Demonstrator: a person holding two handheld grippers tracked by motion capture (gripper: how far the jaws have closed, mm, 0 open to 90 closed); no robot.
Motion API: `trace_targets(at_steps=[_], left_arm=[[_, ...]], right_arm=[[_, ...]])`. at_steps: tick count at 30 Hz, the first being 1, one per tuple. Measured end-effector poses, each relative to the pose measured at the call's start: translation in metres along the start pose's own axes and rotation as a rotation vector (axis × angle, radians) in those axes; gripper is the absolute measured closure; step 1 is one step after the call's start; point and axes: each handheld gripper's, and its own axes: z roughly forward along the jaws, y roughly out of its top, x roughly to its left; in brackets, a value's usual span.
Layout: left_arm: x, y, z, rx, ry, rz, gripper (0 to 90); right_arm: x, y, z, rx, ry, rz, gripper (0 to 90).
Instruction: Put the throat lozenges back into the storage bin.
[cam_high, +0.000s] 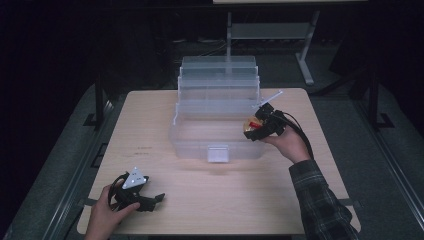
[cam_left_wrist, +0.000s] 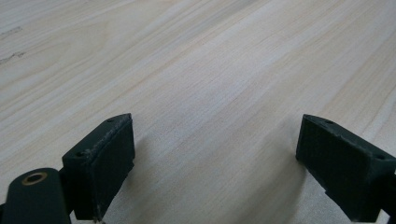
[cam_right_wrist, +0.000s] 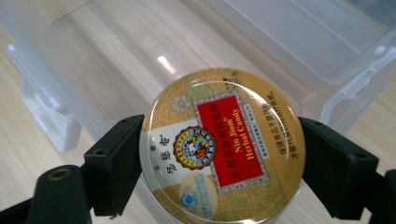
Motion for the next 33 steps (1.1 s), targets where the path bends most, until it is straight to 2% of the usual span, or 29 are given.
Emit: trace_targets(at_steps=[9,17,22,33], left_arm=[[0.000,0.000,0.000,0.000,0.000,0.000,10.8],[0.000,0.000,0.000,0.000,0.000,0.000,10.8],[0.000,0.000,0.000,0.000,0.000,0.000,10.8],[0.000,0.000,0.000,0.000,0.000,0.000,10.8]], right_arm=[[-0.002,0.000,-0.002,-0.006,-0.002,0.003,18.9],[-0.002,-0.005,-0.013,-0.025,-0.006,0.016,18.8],[-0.005,-0.012,-0.024,-0.037,-0.015,0.020,18.8],[-0.009,-0.028,-0.035,-0.051,-0.024,0.038,18.1]])
